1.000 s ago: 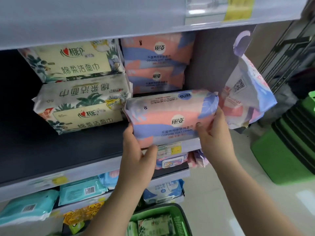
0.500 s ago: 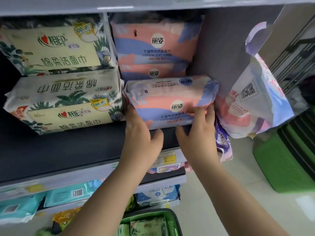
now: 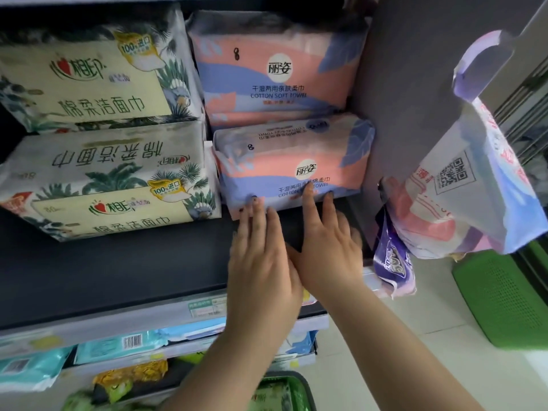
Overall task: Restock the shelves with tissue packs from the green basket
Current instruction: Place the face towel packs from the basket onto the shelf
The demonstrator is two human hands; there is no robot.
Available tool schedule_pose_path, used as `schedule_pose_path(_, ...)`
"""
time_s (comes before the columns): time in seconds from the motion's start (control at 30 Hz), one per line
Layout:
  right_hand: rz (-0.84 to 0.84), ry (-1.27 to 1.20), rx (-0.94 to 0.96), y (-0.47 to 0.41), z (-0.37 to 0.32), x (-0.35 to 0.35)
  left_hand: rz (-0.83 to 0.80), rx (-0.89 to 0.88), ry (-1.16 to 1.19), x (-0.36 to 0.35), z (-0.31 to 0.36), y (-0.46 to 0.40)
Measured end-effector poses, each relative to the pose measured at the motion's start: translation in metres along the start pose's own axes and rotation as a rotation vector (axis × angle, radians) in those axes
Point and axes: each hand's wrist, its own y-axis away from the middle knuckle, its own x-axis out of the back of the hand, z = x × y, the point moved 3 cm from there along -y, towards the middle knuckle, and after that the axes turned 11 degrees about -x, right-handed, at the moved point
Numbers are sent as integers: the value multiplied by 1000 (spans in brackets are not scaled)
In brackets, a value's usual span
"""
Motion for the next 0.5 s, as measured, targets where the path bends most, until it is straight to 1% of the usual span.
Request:
schedule_pose_path(0.13, 24, 38, -3, -5, -1, 0, -154, 71, 7, 0, -12, -19)
schedule_pose_path(0.23, 40, 81, 2, -5, -2, -1, -206, 118, -41, -2, -17, -24)
schedule_pose_path(0.37, 33, 122, -3, -4, -3, -2, -207, 167, -58, -3, -13, -22)
schedule_pose_path(0.43, 57, 98, -23, -2, -2, -3, -150, 171, -40, -4, -12, -19)
schedule_pose_path(0.47, 109, 62, -33, 1, -1, -5, -101, 145, -48, -2, -10, -17)
schedule_pose_path(0.5, 214, 18, -36, 4, -1, -5, -41, 106, -72, 0, -7, -14)
